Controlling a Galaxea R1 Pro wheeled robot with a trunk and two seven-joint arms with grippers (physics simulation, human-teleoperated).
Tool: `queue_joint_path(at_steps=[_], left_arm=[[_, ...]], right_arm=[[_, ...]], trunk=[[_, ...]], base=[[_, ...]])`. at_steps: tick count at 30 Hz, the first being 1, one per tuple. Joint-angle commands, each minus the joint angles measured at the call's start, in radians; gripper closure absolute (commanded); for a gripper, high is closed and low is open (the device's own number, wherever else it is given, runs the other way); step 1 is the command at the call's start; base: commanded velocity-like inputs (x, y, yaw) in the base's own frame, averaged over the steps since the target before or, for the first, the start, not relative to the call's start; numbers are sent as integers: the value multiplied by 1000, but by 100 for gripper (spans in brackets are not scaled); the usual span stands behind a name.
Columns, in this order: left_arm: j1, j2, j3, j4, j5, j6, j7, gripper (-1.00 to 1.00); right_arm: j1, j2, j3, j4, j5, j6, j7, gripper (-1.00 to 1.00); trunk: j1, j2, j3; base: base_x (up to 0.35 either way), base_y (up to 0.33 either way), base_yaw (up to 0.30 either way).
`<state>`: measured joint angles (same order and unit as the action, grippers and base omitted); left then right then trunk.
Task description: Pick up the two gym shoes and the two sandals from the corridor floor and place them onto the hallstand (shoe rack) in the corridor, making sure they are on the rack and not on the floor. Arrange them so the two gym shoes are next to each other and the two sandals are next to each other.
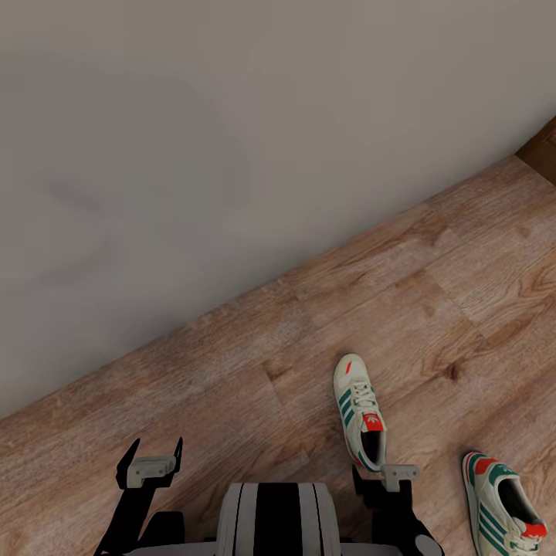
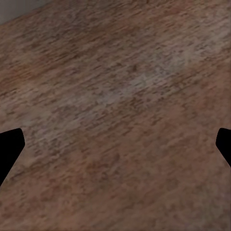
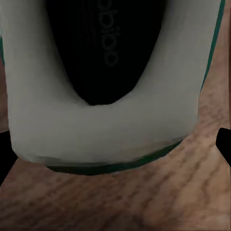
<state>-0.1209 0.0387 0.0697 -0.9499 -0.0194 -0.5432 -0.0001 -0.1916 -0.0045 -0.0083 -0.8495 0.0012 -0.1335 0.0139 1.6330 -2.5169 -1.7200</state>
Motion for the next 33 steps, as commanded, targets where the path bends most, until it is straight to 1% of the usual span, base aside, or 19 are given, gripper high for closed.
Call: queue_joint_path(at_steps=[1,5,13,29,30,33], left_arm=[[0,0,1,0,-2,-3,0,-100],[0,0,1,0,-2,-3,0,-100],[0,0,1,1,-2,-3,0,-100],[0,0,1,0,-2,-3,0,-100],[0,0,1,0,-2,-3,0,-100],[0,0,1,0,-2,-3,0,-100]], right_arm=[[0,0,-1,-5,0,-3,1,-100],[0,1,-1,-23,0,-3,1,-100],[0,1,-1,-29,-1,-2,1,-100],[0,1,-1,-28,-1,-1,1,-100],[0,1,-1,-28,-1,-1,1,100],[0,1,-1,-28,-1,-1,1,100]], trunk=[[0,0,0],[0,0,0],[0,0,0],[0,0,0],[0,0,0],[0,0,0]], base=[[0,0,0],[5,0,0],[103,0,0],[6,0,0],[0,0,0],[0,0,0]])
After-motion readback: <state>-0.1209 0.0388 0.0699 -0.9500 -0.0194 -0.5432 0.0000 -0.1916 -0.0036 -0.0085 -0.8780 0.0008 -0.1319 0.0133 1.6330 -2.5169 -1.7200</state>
